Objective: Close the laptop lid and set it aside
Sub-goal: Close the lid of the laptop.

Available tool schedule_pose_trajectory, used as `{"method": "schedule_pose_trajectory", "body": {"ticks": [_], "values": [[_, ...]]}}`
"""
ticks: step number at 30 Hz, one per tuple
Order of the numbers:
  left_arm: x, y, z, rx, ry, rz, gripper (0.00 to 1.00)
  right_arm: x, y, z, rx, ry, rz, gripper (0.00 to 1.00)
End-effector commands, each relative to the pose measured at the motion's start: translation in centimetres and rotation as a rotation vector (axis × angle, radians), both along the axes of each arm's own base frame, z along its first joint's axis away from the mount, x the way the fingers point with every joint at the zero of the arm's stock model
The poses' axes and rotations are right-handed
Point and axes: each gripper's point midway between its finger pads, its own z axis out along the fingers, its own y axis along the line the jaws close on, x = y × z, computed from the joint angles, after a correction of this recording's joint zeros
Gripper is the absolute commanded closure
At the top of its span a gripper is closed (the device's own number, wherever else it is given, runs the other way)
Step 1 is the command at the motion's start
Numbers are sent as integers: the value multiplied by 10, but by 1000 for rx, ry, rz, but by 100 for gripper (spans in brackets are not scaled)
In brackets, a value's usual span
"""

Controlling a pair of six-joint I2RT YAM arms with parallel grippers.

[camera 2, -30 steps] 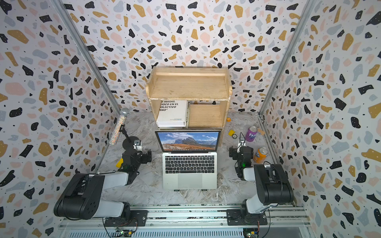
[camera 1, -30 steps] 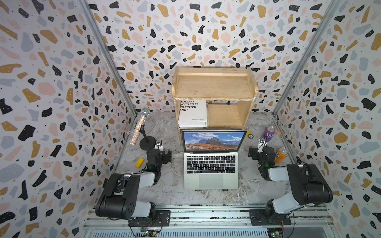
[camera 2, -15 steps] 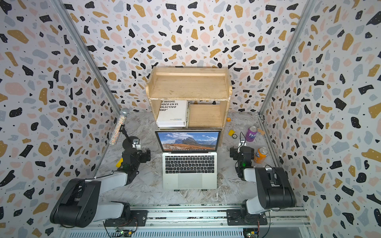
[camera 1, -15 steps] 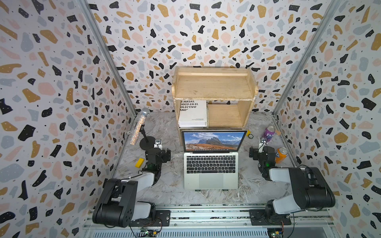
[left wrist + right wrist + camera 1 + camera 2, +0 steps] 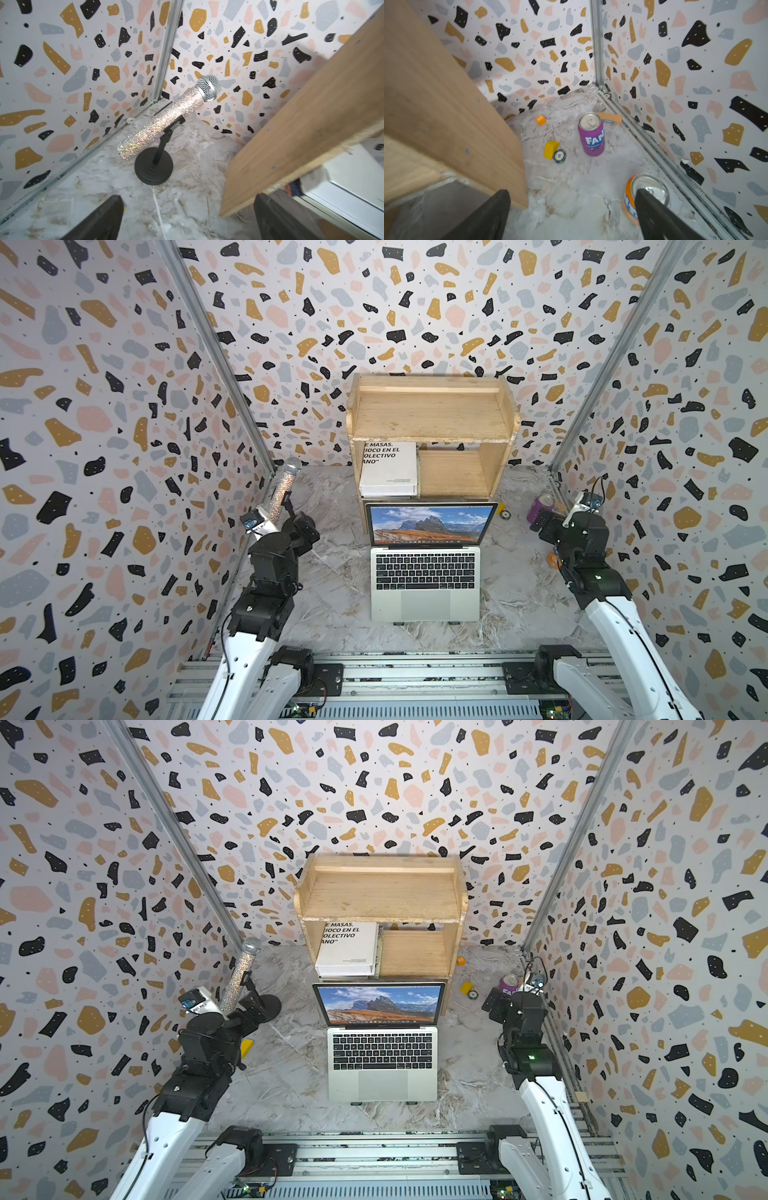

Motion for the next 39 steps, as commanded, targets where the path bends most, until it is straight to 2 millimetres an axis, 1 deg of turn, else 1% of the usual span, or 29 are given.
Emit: {"method": "schedule_pose_trajectory", "body": {"ticks": [1,4,6,8,9,11,14,18,21,24,27,31,35,39], "values": [[-27,-31,13,-117,79,-176,0,-41,37,-5,140,179,181,6],[-36,-59,46,-201,99,-329,0,-60,59,31,197,150,303,8],[-37,-78,63,-272,110,-419,0,-72,70,56,224,124,367,9],[-37,-93,80,-343,104,-491,0,-83,80,76,254,114,428,10],[-35,-100,85,-375,107,-519,0,-88,87,90,273,100,466,11],[-33,-113,94,-438,112,-582,0,-94,102,110,329,83,545,13],[-24,-125,99,-499,138,-624,0,-95,122,129,436,94,646,15],[-12,-137,91,-550,194,-664,0,-83,135,130,528,136,694,20],[-6,-140,87,-575,206,-669,0,-76,140,127,578,146,706,22],[2,-141,87,-597,196,-662,0,-71,140,125,596,141,697,23],[9,-147,90,-616,195,-677,0,-66,141,123,615,142,694,25],[14,-151,89,-616,201,-685,0,-57,142,119,629,153,691,27],[18,-155,86,-610,211,-688,0,-47,143,115,638,153,679,28],[22,-159,81,-601,226,-692,2,-38,147,106,633,178,674,28]]}}
